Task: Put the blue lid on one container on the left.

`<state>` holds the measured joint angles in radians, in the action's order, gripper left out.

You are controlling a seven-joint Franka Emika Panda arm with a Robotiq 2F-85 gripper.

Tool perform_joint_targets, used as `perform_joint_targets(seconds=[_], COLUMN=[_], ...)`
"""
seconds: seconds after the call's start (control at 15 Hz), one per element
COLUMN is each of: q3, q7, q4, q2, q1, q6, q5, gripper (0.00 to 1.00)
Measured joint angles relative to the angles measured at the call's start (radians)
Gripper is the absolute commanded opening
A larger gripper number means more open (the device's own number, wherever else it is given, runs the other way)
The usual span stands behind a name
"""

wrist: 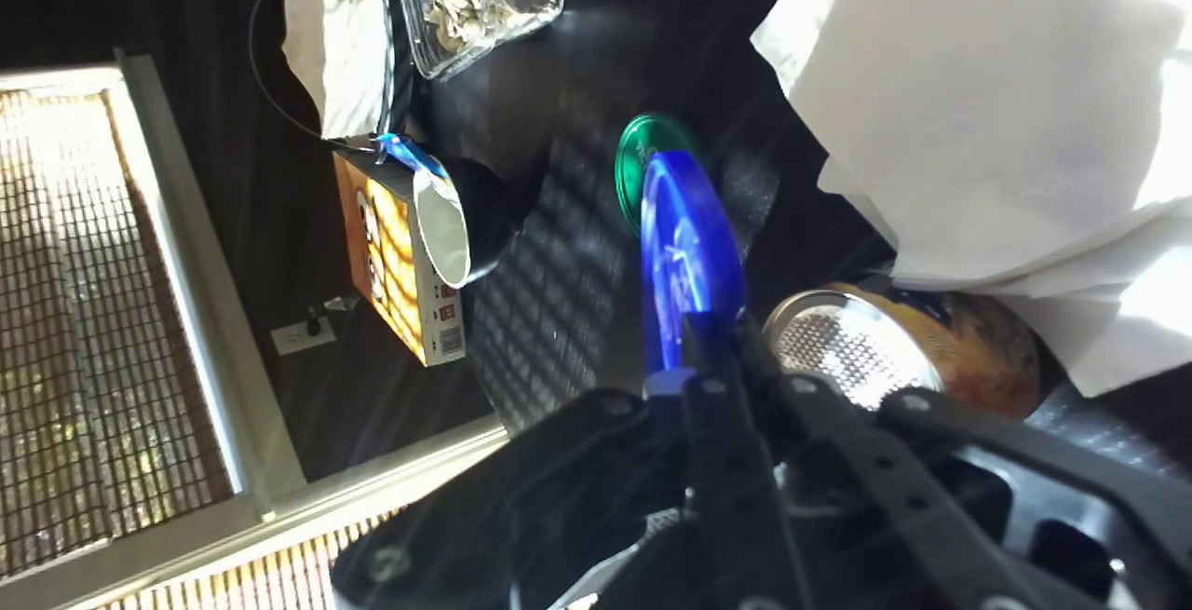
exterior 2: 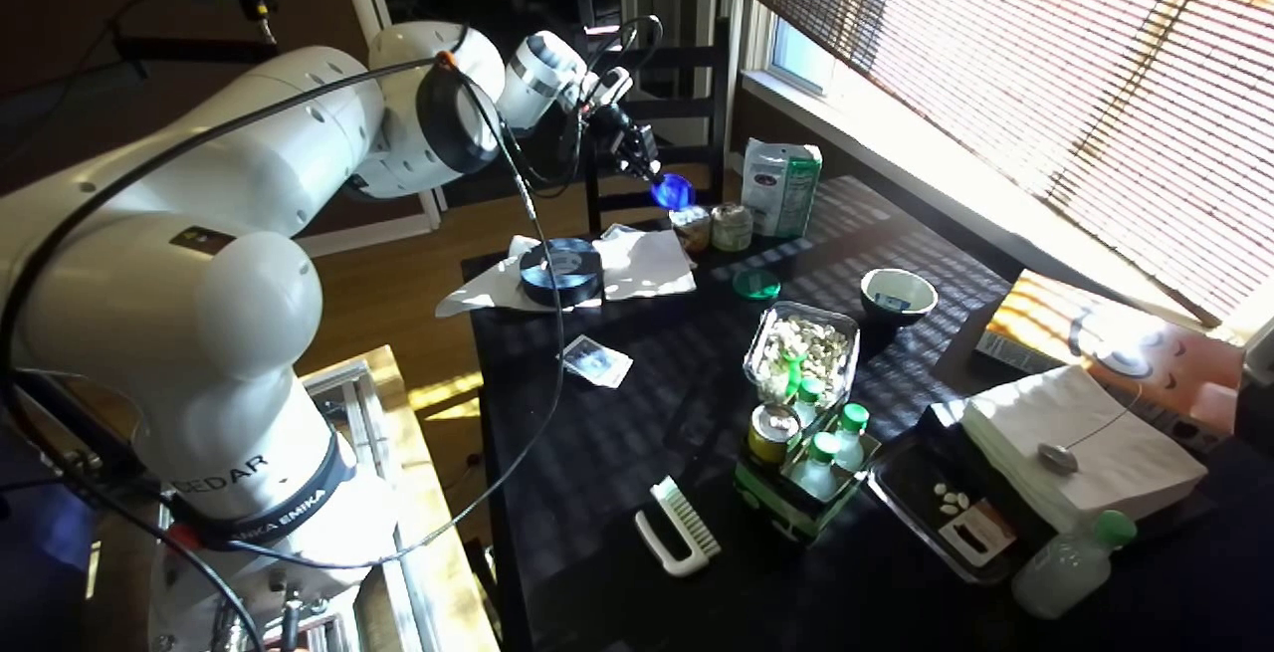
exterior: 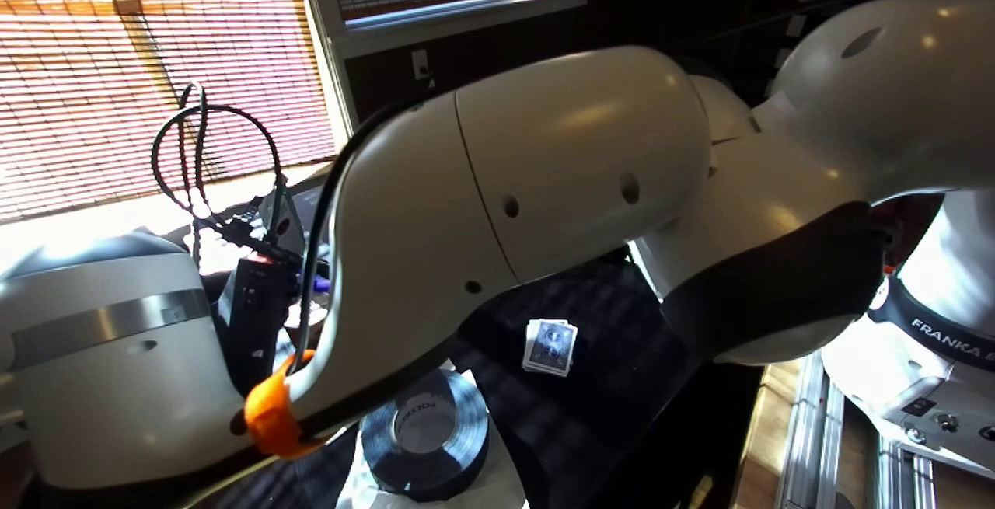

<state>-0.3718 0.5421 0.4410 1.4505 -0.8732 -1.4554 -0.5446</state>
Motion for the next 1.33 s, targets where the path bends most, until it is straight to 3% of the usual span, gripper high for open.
perform_joint_targets(seconds=[0.73,1.33], q3=[-0.035,0.013], q7=[-0.062,-0.153], q4=[0.007,0.018], q2=[0.042,0.042], q1=[-0.003,0.0], q6=[-0.116,-0.114], q5=[-0.066,-0.069], gripper=[0.01,0.01])
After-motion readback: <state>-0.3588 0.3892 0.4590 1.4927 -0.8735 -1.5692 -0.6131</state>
